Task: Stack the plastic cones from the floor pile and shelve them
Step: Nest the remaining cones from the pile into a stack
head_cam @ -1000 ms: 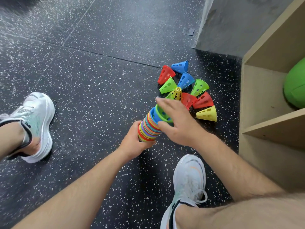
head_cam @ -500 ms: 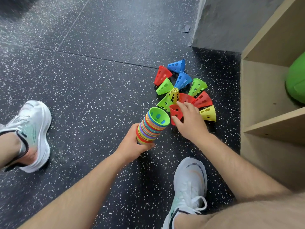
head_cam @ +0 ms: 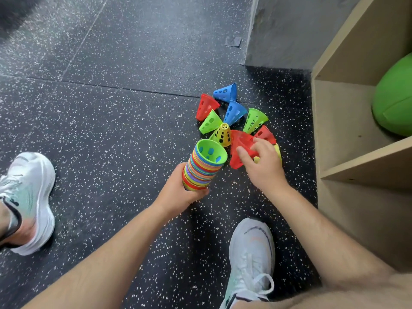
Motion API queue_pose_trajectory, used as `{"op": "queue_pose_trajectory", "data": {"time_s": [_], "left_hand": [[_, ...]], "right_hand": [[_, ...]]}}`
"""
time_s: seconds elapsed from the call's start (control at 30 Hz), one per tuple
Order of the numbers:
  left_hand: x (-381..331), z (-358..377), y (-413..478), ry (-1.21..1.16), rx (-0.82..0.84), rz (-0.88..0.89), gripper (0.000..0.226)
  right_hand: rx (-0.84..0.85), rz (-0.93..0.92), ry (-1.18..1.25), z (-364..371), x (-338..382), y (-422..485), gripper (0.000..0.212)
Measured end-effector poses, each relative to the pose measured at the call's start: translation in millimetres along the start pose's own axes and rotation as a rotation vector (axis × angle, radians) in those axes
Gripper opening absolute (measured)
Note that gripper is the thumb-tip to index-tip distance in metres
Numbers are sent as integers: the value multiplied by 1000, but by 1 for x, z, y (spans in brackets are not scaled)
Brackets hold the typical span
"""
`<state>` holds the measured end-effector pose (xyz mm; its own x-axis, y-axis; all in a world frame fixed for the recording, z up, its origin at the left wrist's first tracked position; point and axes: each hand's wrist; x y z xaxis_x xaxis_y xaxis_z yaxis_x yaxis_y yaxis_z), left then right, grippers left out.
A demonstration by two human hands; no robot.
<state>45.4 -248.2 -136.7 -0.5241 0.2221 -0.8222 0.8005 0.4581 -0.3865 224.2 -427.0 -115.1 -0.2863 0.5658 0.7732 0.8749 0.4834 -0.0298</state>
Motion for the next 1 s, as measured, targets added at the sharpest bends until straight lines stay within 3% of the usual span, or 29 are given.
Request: {"op": "queue_pose_trajectory", "data": {"time_s": [0.13,0.23,0.37,0.5,0.6,0.67,0.9,1.0], "left_hand": [[-9,5,14,75,25,21,71],[-14,8,20,91,15,26,70],[-23,13,23,61,-10,55,63],[-40,20,32,-7,27,126,43],[-33,23,33,-19,22,77,63],[-27,25,30,-17,11,49,69],[-25,29,32,8,19,45,71],[-21,30,32,20,13,66,71]], "right_hand": [[-229,-99,130,-18,21,14,36],[-304,-224,195,-22,40,18,34],[-179,-338,198,-17,59,10,27],[32,-326,116,-15,60,2,53],[187,-253,121,-16,56,0,68],[256,-264,97,-14,54,-2,68],[275,-211,197,-10,42,-2,59],[72,-151,282,-11,29,4,54]]}}
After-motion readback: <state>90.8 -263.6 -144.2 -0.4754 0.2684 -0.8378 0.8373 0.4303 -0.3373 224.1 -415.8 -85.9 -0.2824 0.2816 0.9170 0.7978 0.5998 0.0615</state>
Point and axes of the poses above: each hand's wrist, its own y-axis towards the middle knuckle, its own z-axis out of the palm, x = y × z, and after that the axes turned 2 degrees about y, right-handed
